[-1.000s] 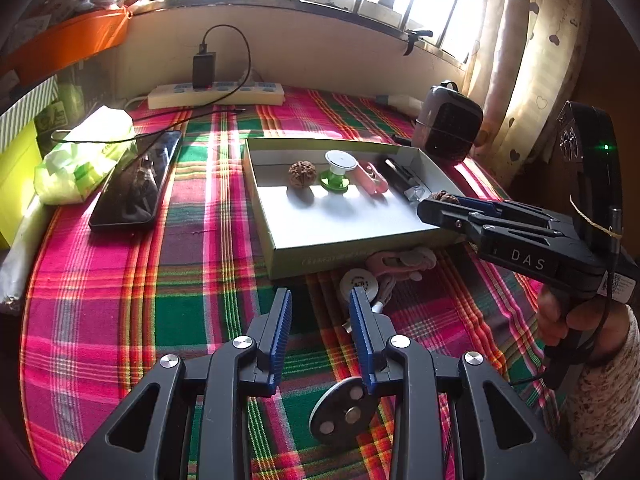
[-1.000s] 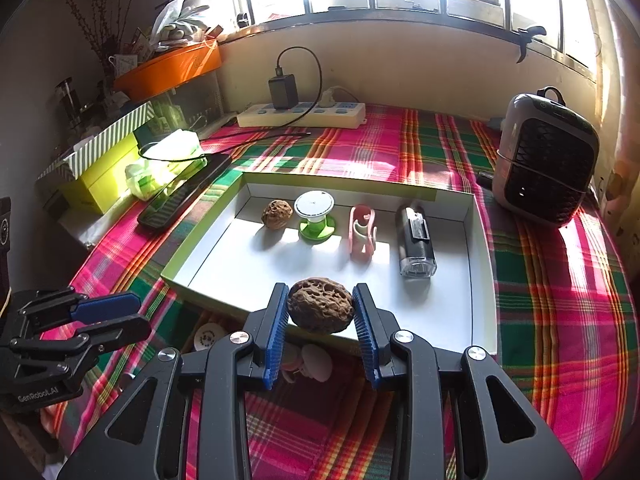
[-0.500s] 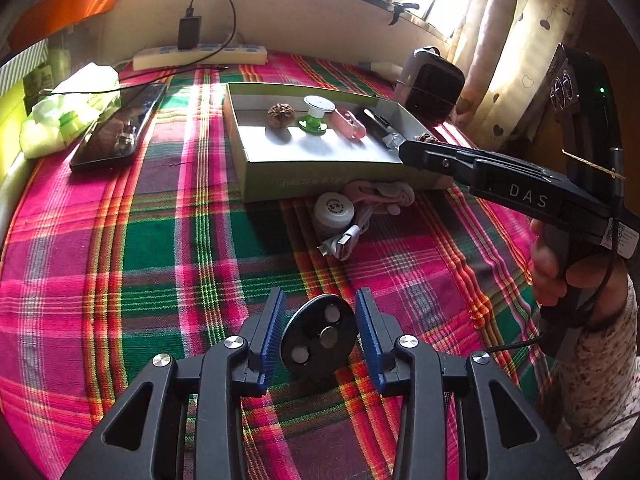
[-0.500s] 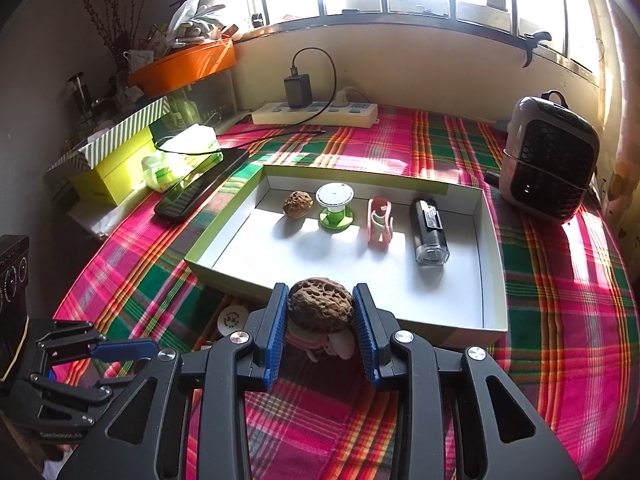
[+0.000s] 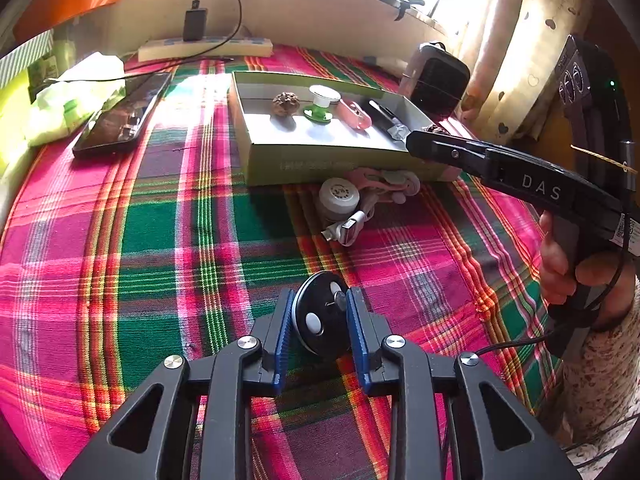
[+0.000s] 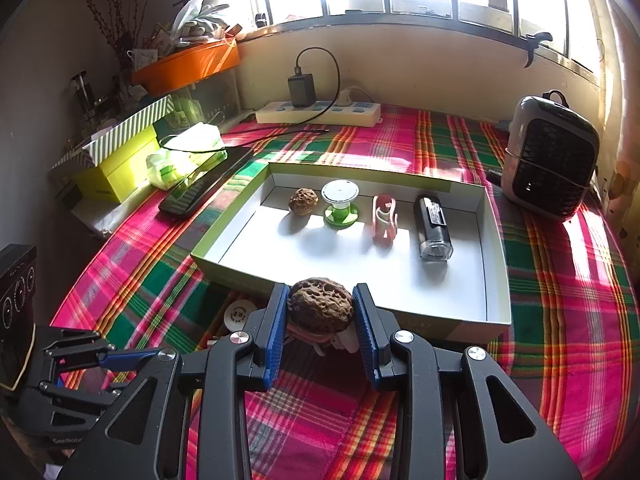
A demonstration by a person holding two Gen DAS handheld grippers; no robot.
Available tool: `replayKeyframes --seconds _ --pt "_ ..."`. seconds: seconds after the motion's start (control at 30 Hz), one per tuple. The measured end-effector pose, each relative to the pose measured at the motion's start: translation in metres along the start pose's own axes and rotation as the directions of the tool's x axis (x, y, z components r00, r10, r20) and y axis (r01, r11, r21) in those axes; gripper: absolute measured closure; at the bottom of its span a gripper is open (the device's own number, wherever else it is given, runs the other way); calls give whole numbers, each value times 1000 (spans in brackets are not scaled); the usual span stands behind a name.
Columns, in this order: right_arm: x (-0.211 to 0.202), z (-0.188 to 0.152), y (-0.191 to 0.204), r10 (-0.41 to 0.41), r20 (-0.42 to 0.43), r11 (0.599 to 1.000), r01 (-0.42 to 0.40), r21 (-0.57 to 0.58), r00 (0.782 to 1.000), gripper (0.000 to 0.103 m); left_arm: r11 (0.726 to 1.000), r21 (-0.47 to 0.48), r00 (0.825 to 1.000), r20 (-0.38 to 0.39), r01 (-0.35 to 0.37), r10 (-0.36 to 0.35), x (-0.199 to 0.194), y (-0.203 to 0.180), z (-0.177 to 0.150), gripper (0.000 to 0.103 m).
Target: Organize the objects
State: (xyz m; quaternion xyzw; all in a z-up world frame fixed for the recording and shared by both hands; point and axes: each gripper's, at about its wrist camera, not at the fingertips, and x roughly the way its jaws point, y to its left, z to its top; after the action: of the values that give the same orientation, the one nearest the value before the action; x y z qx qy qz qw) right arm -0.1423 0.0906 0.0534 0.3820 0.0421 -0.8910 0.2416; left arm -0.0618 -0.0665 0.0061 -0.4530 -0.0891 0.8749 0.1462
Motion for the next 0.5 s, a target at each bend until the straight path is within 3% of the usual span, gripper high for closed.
replayKeyframes --seconds 0.5 --pt "-3 5 -2 -8 9 1000 8 -4 1000 69 1000 24 997 79 -15 13 -16 -7 17 79"
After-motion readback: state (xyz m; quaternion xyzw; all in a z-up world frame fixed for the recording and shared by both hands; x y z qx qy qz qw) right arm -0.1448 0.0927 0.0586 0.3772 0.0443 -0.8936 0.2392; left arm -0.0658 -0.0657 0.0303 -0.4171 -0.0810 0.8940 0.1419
